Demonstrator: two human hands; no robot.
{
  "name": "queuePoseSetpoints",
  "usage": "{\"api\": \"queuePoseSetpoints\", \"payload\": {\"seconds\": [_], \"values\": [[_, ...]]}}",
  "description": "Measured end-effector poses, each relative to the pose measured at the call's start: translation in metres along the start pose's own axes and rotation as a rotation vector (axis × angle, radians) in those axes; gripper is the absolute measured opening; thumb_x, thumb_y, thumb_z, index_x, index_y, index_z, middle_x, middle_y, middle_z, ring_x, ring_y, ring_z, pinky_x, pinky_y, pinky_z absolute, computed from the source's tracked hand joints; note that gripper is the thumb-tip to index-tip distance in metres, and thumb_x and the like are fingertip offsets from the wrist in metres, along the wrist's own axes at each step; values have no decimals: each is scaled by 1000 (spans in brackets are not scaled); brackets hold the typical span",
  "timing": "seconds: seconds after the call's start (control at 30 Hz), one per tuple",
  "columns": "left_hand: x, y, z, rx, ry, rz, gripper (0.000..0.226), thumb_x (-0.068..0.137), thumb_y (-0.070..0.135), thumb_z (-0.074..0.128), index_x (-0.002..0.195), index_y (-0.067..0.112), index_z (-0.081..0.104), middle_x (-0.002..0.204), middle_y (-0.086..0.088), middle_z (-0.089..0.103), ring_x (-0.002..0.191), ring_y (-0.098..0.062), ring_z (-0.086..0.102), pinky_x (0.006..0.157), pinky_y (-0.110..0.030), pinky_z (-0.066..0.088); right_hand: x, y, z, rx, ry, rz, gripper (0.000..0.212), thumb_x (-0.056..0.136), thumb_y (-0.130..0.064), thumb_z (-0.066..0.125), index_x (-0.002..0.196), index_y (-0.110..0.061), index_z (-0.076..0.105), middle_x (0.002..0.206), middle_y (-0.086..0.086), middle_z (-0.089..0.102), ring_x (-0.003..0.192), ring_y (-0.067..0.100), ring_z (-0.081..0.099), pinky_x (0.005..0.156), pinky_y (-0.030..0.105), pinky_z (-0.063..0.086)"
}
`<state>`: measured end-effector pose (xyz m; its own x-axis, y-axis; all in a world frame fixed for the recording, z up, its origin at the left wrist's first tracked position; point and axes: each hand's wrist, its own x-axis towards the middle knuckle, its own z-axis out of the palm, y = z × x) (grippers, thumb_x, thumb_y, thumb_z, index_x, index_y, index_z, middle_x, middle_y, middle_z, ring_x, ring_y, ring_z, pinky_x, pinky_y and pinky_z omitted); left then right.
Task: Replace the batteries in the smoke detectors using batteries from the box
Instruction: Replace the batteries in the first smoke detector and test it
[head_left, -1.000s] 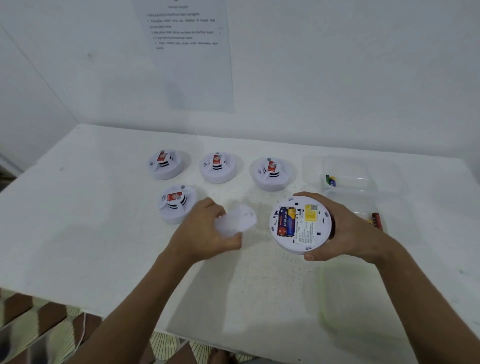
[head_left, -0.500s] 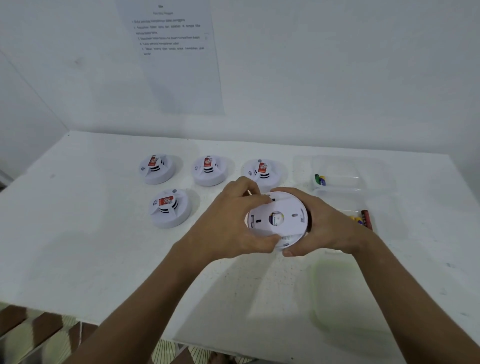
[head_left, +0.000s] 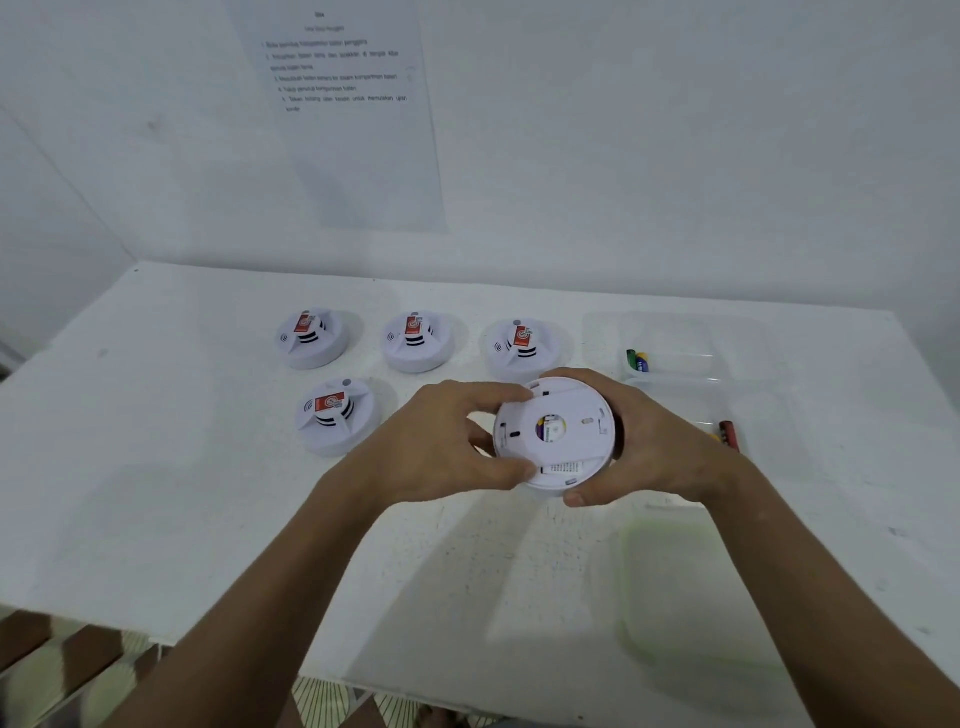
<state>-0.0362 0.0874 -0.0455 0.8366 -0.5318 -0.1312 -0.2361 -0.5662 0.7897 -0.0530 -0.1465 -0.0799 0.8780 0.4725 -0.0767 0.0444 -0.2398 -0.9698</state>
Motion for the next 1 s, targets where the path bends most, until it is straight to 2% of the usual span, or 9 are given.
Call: {"api": "queuePoseSetpoints", "payload": {"seconds": [0.1, 0.2, 0.4, 0.57, 0.7, 0.77, 0.83, 0.93, 1.0], "values": [[0, 2, -1, -61, -19, 10, 54, 73, 13, 83, 121, 27, 63, 74, 28, 69, 57, 1, 63, 61, -10, 46, 0, -2, 0, 13, -19, 2, 93, 56, 2, 89, 137, -22, 49, 128, -2, 63, 119, 17, 61, 92, 38, 57], [0, 0, -3, -96, -39, 19, 59, 74, 11, 81, 127, 25, 61, 67, 20, 71, 54, -1, 58, 63, -12, 46, -2, -4, -1, 45, -39, -9, 92, 55, 2, 88, 137, -21, 51, 126, 0, 65, 118, 20, 62, 89, 35, 57], [-1, -5, -6, -177, -72, 9, 63, 78, 6, 77, 133, 27, 56, 83, -8, 75, 59, -10, 58, 65, -20, 51, -1, -7, 1, 49, -37, 0, 92, 55, 3, 87, 136, -22, 51, 127, -2, 64, 118, 16, 61, 86, 28, 55], [-1, -9, -4, -331, 94, -8, 73, 76, 11, 81, 139, 28, 48, 113, 7, 70, 84, -16, 70, 79, -34, 59, 0, 0, 7, -312, 110, 19, 100, 56, -16, 96, 134, -36, 37, 135, -12, 41, 123, 9, 48, 88, 21, 54], [-8, -6, -3, -462, 60, 38, 63, 82, 2, 72, 135, 26, 49, 118, 10, 69, 95, -15, 67, 79, -26, 55, 2, 1, 10, -417, 97, 9, 113, 58, -26, 91, 145, -41, 21, 138, -15, 39, 123, 6, 44, 94, 16, 43], [-12, -10, -2, -431, 85, 58, 63, 84, 0, 70, 135, 29, 49, 124, 9, 65, 102, -11, 64, 82, -26, 54, 3, 2, 10, -386, 100, -18, 107, 58, -23, 89, 142, -40, 25, 133, -16, 45, 120, 9, 48, 91, 21, 46], [-13, -18, 0, -216, 105, 66, 72, 78, 17, 79, 136, 43, 44, 131, 18, 56, 111, -3, 58, 88, -27, 52, 3, 1, 12, -228, 127, -47, 102, 57, -12, 86, 139, -34, 30, 124, -15, 50, 114, 13, 55, 85, 29, 54], [-15, -19, 7, -68, 21, 9, 92, 66, 44, 85, 137, 59, 29, 137, 24, 46, 117, 2, 52, 93, -24, 50, 1, 1, 18, 16, 170, -113, 99, 55, 4, 84, 136, -24, 35, 121, -13, 55, 112, 9, 59, 81, 24, 55], [-14, -18, 11, -109, 2, 23, 95, 66, 41, 86, 139, 56, 28, 132, 21, 54, 112, -3, 58, 90, -24, 52, 1, 1, 21, 77, 172, -140, 100, 53, 1, 88, 137, -23, 39, 128, -12, 57, 121, 11, 57, 88, 24, 53]]}}
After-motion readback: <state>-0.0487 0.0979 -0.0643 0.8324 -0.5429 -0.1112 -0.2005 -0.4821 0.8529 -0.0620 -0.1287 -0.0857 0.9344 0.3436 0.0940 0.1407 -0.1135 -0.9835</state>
